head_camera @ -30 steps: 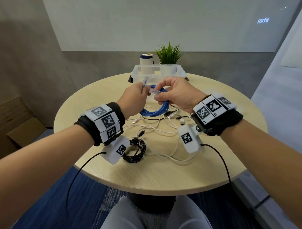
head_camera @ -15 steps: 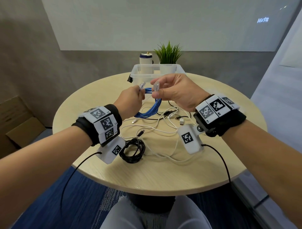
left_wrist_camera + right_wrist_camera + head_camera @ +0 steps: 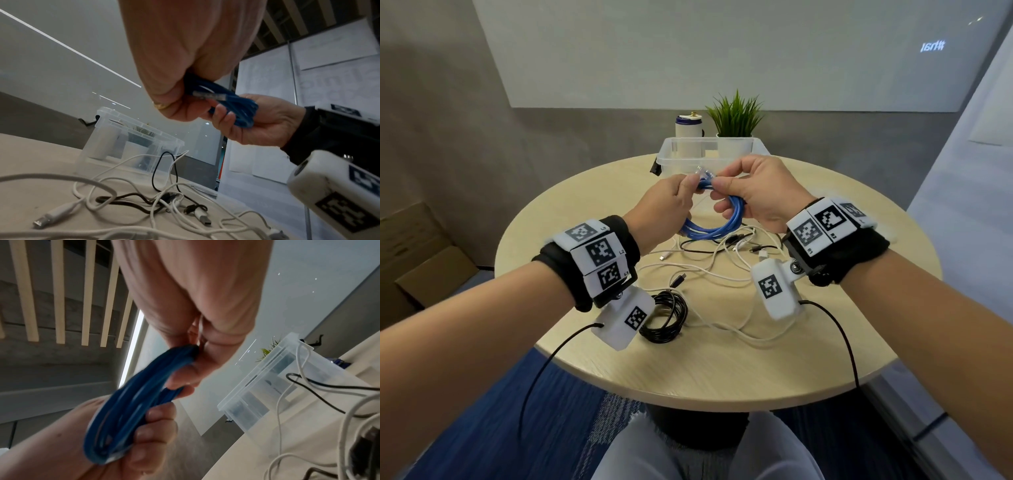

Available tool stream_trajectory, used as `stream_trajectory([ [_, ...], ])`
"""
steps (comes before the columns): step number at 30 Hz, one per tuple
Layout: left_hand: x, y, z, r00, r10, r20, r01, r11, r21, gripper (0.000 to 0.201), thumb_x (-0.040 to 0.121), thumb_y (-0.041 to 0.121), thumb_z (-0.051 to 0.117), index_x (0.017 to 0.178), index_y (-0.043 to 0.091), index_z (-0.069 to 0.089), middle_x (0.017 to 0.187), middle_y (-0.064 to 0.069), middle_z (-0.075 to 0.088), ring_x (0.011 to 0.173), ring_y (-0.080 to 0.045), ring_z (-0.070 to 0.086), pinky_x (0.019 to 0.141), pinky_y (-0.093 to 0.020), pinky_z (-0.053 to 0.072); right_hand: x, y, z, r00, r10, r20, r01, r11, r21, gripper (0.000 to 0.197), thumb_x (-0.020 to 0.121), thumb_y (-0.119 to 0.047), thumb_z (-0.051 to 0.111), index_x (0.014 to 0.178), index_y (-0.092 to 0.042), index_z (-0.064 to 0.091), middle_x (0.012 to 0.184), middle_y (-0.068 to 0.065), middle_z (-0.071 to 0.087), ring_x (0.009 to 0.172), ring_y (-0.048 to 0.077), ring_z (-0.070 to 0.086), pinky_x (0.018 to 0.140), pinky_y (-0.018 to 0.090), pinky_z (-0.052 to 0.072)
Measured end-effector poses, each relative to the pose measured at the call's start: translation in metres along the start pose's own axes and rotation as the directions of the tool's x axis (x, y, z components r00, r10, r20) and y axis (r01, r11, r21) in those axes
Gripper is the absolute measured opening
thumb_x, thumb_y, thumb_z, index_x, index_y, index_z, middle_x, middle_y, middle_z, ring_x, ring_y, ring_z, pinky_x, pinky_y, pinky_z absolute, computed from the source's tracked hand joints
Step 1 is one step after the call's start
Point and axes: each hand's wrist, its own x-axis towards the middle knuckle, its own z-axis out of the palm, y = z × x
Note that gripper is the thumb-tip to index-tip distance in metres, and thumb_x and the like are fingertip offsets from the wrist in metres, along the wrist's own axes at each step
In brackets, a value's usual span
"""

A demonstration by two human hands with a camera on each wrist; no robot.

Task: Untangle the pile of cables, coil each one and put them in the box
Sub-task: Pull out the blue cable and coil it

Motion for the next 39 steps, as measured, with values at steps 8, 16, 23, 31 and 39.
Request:
stream_trajectory([
  [8,0.005,-0.002,-0.011,0.989,-0.109,0.098,0.1,0.991,0.092,0.032,0.099,0.034,0.043,0.111,0.011,0.061,0.088,-0.002,0.064,0.068,-0.013,0.057,0.066,-0.027,0.057,0.002,0.007,-0.003,0.996,0.087,0.037,-0.08,0.985,-0.151,0.017,0.084,-0.001,0.067,0.093,-0.015,0.062,0.085,0.01,0.07,0.069,0.02,0.064,0.065,0.033,0.057],
  [16,-0.005,-0.005,-0.024,0.988,0.035,0.153,-0.096,0.905,0.413,0.046,0.085,0.029,0.068,0.127,0.027,0.047,0.104,0.002,0.062,0.073,-0.007,0.055,0.064,-0.02,0.044,-0.003,0.011,0.007,0.987,0.132,0.095,-0.118,0.983,-0.14,0.016,0.081,0.002,0.069,0.083,-0.01,0.059,0.077,0.011,0.066,0.061,0.02,0.063,0.059,0.031,0.054],
  [23,-0.026,-0.008,-0.041,0.984,-0.027,0.178,-0.07,0.855,0.514,0.02,0.089,0.022,0.059,0.108,0.023,0.058,0.085,-0.003,0.067,0.053,-0.011,0.056,0.054,-0.021,0.047,-0.016,0.017,0.03,0.973,0.142,0.182,-0.111,0.979,-0.171,0.02,0.085,-0.011,0.069,0.095,-0.008,0.052,0.093,0.019,0.068,0.077,0.025,0.068,0.069,0.037,0.06],
  [31,-0.048,-0.024,-0.071,0.955,-0.247,0.165,0.102,0.795,0.598,0.017,0.087,0.026,0.063,0.102,0.019,0.061,0.088,-0.008,0.07,0.066,-0.021,0.063,0.072,-0.035,0.058,-0.043,0.025,0.04,0.843,0.313,0.438,0.116,0.689,-0.715,0.029,0.074,-0.041,0.078,0.082,-0.015,0.067,0.071,-0.006,0.068,0.074,0.009,0.064,0.065,0.027,0.055],
  [39,-0.063,-0.028,-0.082,0.872,-0.414,0.263,0.187,0.777,0.601,0.022,0.088,0.025,0.065,0.109,0.02,0.058,0.097,-0.011,0.068,0.078,-0.022,0.066,0.062,-0.025,0.058,-0.059,0.034,0.053,0.81,0.435,0.393,0.248,0.353,-0.902,0.042,0.066,-0.03,0.085,0.097,-0.017,0.059,0.082,-0.003,0.066,0.071,0.012,0.059,0.056,0.023,0.038],
])
